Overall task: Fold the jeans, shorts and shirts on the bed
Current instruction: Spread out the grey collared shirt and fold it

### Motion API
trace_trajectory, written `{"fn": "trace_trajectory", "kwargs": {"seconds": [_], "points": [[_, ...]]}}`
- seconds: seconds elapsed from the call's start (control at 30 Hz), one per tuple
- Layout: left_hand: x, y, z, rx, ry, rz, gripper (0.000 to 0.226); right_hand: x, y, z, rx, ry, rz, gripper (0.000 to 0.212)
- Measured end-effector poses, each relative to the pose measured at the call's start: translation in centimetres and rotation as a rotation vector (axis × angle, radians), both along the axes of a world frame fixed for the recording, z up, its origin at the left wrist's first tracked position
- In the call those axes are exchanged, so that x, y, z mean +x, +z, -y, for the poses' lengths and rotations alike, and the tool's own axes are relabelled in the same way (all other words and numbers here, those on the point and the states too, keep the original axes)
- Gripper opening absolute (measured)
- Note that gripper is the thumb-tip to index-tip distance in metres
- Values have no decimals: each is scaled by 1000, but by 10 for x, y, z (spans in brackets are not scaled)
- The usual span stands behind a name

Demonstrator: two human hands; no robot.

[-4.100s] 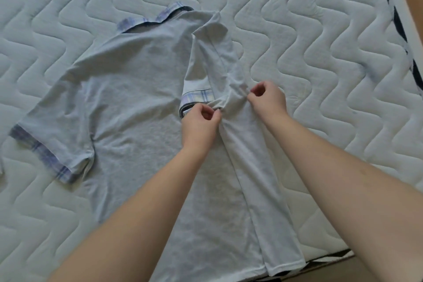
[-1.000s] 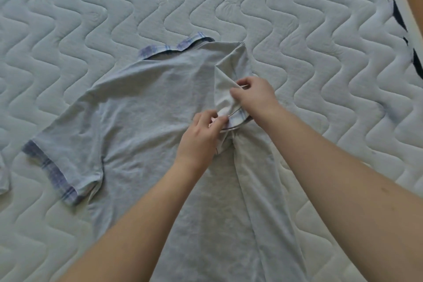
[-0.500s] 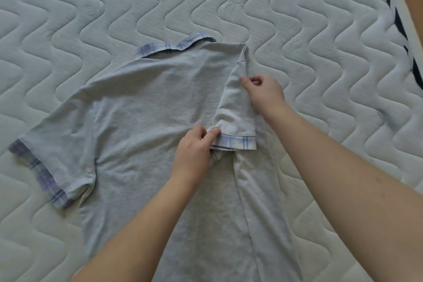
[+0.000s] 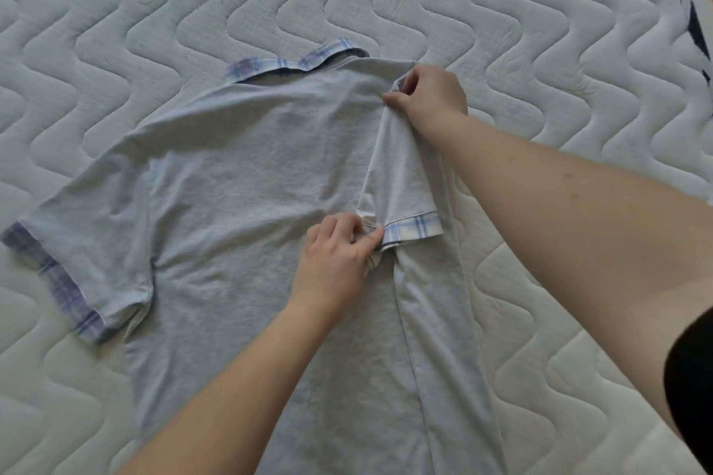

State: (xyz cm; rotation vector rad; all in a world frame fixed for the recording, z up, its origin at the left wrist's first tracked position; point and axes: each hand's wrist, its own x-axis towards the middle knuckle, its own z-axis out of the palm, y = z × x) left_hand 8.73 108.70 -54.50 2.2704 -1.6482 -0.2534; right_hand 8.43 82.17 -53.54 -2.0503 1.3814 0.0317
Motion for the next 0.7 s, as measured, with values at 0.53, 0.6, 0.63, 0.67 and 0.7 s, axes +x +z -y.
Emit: {"fn": "trace_trajectory", "kwargs": {"seconds": [0.53, 0.6, 0.63, 0.67, 0.7], "points": [[-22, 6, -12, 72, 789, -1012, 49, -137, -8, -126, 155, -99, -106, 31], [-23, 6, -17, 48, 726, -940, 55, -138, -12, -124, 154, -123, -84, 32], [-23, 5, -21, 44, 652, -827, 58, -139, -14, -123, 153, -126, -78, 33], [-23, 4, -25, 50, 560, -701, 61, -139, -15, -122, 154, -126, -69, 33], [-22, 3, -28, 57, 476, -594, 62, -139, -15, -122, 157, -126, -59, 33]]}}
